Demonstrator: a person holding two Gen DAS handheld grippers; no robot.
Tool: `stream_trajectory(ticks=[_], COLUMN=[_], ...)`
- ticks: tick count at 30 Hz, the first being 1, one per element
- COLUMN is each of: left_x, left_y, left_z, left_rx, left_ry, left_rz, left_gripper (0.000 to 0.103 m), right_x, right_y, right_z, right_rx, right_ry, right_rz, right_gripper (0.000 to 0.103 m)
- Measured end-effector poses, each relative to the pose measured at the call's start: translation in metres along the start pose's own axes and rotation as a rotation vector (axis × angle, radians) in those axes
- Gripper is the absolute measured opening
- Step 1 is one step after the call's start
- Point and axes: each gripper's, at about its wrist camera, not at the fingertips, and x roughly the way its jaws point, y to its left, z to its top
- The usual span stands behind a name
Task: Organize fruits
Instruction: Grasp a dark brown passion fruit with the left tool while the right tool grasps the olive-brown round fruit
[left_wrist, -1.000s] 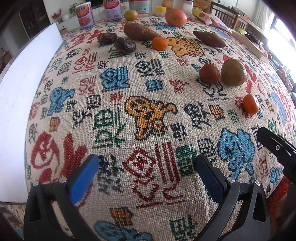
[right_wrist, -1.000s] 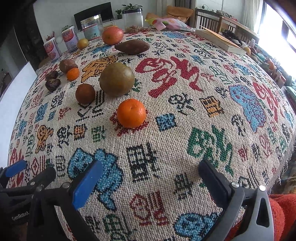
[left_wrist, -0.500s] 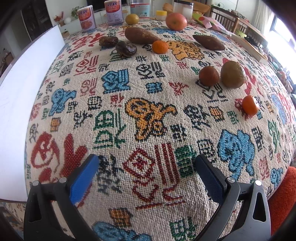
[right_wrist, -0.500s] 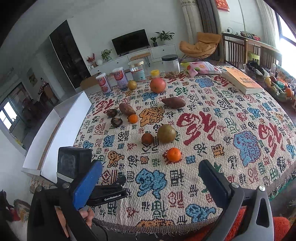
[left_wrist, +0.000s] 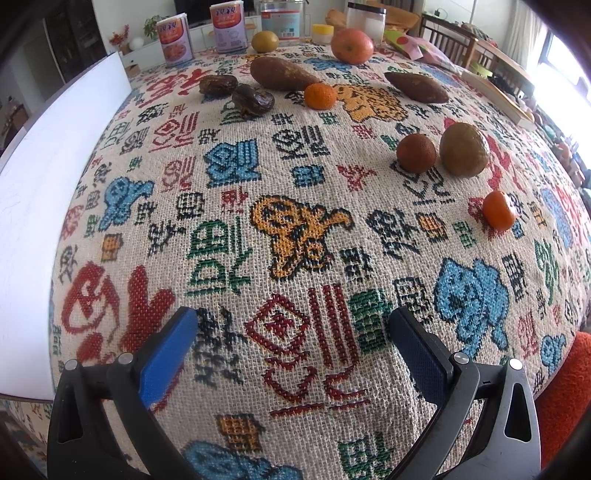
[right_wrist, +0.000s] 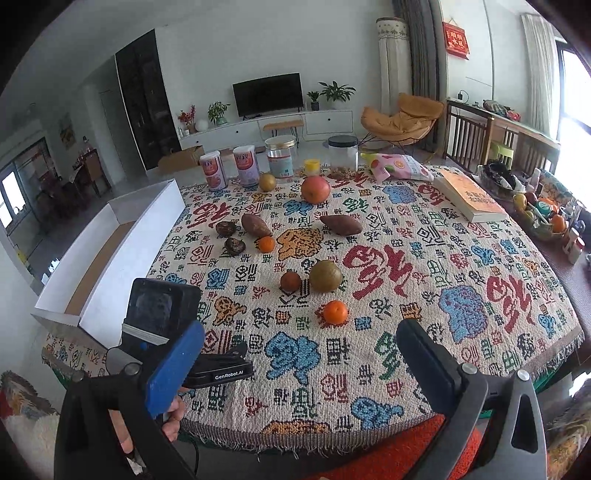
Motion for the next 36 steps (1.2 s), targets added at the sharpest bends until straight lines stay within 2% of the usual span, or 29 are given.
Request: stream_trajectory(ticks=[6,9,11,13,15,18,22,27,31,32,33,35,36], left_x=[-0.004,-0.006,-0.007,-0.007,-0.009,-0.010,-0.005,0.013,0.040,0.047,0.053,0.068,0.072], left_y=[0.001,0.001,0.002,0.002,0.002,-0.005,-0.003,0.045,0.047,0.045,0.044,0.046,0.048], left_z=[-0.005,-0.010,-0.009,-0.004,0.006,0.028,0.057,0.109,0.150,0.156,0.160,0.164,0.165], left_rx=[-0.005,0.002,0.015,0.030,0.031,0.058,0.102,-0.031,0.018,0.034,0.050,0.058,0.044], left_ry=[-0.050,-0.089,-0.082,-0.059,-0.070,-0.087,-0.115,-0.151,-0.155,-0.153,-0.145,-0.104,-0.094], left_rz=[0.000,-0.004,-0.016,-0.050,-0.118,-0.186,-0.163,-0.182,-0.147,-0.131,-0.124,-0.131,-0.140], left_gripper=[0.103,0.103,0.103,0.103,0.102,0.102,0.102,0.102,0.101,0.095,0.079,0.065,0.063], right_x=[0.017,0.048,0.074,0.099,0.116,0.123,0.125,0.124,0.132,0.134,0.134,0.131,0.129], right_y=[-0.019,-0.054,-0.081,-0.109,-0.135,-0.158,-0.154,-0.133,-0.122,-0.120,-0.118,-0.118,-0.119], right_z=[-0.006,-0.024,-0.041,-0.058,-0.070,-0.076,-0.075,-0.067,-0.064,-0.063,-0.063,-0.063,-0.064], right_rx=[0.043,0.167,0.254,0.355,0.493,0.611,0.586,0.484,0.429,0.417,0.408,0.401,0.405], right_ry=[0.007,-0.010,0.028,0.111,0.186,0.176,0.175,0.155,0.179,0.185,0.186,0.171,0.162], right_rz=[-0.039,-0.067,-0.107,-0.130,-0.083,-0.057,-0.067,-0.092,-0.101,-0.101,-0.102,-0.101,-0.094], right_gripper=[0.103,0.103,0.103,0.103,0.103,0.103,0.103,0.103,0.103,0.103,0.103,0.103,0.103])
